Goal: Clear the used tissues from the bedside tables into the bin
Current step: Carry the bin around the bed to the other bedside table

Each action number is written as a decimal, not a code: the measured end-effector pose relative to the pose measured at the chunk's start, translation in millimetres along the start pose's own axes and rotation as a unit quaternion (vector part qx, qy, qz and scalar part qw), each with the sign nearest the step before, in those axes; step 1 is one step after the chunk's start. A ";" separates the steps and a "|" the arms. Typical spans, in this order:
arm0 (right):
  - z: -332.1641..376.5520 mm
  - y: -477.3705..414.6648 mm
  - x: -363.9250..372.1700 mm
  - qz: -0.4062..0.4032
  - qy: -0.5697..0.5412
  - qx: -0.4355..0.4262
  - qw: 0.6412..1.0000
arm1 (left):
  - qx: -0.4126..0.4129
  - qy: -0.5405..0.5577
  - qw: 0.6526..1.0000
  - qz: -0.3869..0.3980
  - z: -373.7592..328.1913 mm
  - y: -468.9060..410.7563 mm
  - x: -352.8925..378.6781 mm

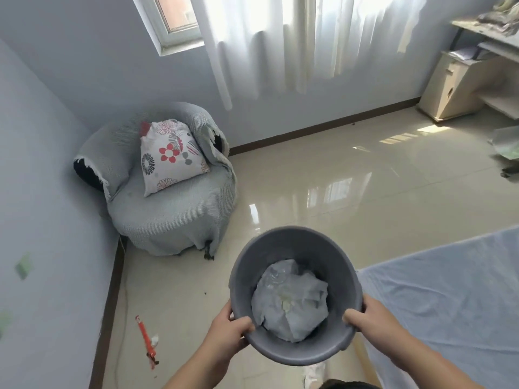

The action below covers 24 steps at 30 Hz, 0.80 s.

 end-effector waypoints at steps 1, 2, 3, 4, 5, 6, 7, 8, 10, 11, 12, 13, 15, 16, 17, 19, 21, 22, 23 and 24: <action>19.9 -18.4 -8.7 0.005 0.007 -0.011 1.000 | 0.006 0.003 1.000 -0.006 -16.2 -13.2 1.8; 40.1 -36.6 -18.6 0.004 0.015 -0.020 1.000 | 0.011 0.009 1.000 -0.012 -33.7 -25.3 4.4; 59.9 -53.7 -28.4 0.000 0.026 -0.029 0.999 | 0.017 0.017 1.000 -0.017 -50.2 -37.3 7.1; 79.1 -70.1 -38.3 -0.006 0.039 -0.037 0.999 | 0.022 0.022 0.999 -0.020 -65.8 -49.8 9.8; 97.9 -86.1 -47.4 -0.012 0.047 -0.045 0.998 | 0.028 0.026 0.999 -0.019 -81.3 -62.9 13.1; 114.8 -101.3 -55.5 -0.016 0.051 -0.051 0.997 | 0.031 0.030 0.999 -0.016 -96.3 -75.7 16.4; 129.3 -116.1 -62.3 -0.016 0.055 -0.058 0.997 | 0.034 0.034 0.999 -0.013 -110.3 -89.7 19.6; 141.2 -130.4 -68.0 -0.014 0.058 -0.061 0.996 | 0.034 0.038 0.999 -0.011 -122.8 -105.1 22.4; 158.2 -159.0 -75.9 -0.014 0.058 -0.053 0.997 | 0.029 0.042 0.999 -0.009 -145.2 -139.5 26.9; 163.8 -173.2 -78.5 -0.018 0.050 -0.045 0.998 | 0.025 0.044 0.999 -0.005 -155.7 -158.1 29.5; 168.0 -187.4 -80.3 -0.024 0.039 -0.035 0.998 | 0.018 0.045 0.999 0.000 -165.9 -177.2 32.7; 171.1 -201.3 -81.1 -0.029 0.026 -0.022 0.999 | 0.011 0.044 0.999 0.006 -175.5 -196.2 36.7; 173.9 -226.9 -81.6 -0.035 -0.004 0.011 0.999 | -0.006 0.035 0.999 0.020 -195.8 -235.0 44.2; 175.5 -237.3 -83.2 -0.038 -0.018 0.026 0.999 | -0.016 0.029 0.999 0.031 -207.5 -254.4 49.2; 178.4 -245.4 -87.9 -0.044 -0.030 0.040 0.998 | -0.026 0.021 0.998 0.045 -219.8 -272.7 56.6; 186.2 -257.4 -106.3 -0.062 -0.052 0.063 0.995 | -0.043 -0.009 0.995 0.086 -245.9 -305.7 80.8; 189.1 -265.2 -135.1 -0.097 -0.068 0.083 0.990 | -0.056 -0.047 0.989 0.125 -273.6 -335.5 116.5; 188.0 -266.8 -149.6 -0.117 -0.077 0.092 0.986 | -0.058 -0.070 0.986 0.143 -288.3 -346.9 136.9; 184.6 -267.5 -164.0 -0.140 -0.089 0.101 0.981 | -0.058 -0.094 0.980 0.166 -303.2 -355.6 160.3; 179.3 -267.4 -178.5 -0.162 -0.103 0.111 0.975 | -0.058 -0.119 0.972 0.193 -316.6 -362.2 185.9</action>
Point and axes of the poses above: each hand's wrist, its own y-axis away from the middle knuckle, its own x-axis out of the palm, z = x × y, the point moved 5 cm from there along -y, towards the middle knuckle, and after that the axes turned 9 degrees about y, right-handed, at the moved point
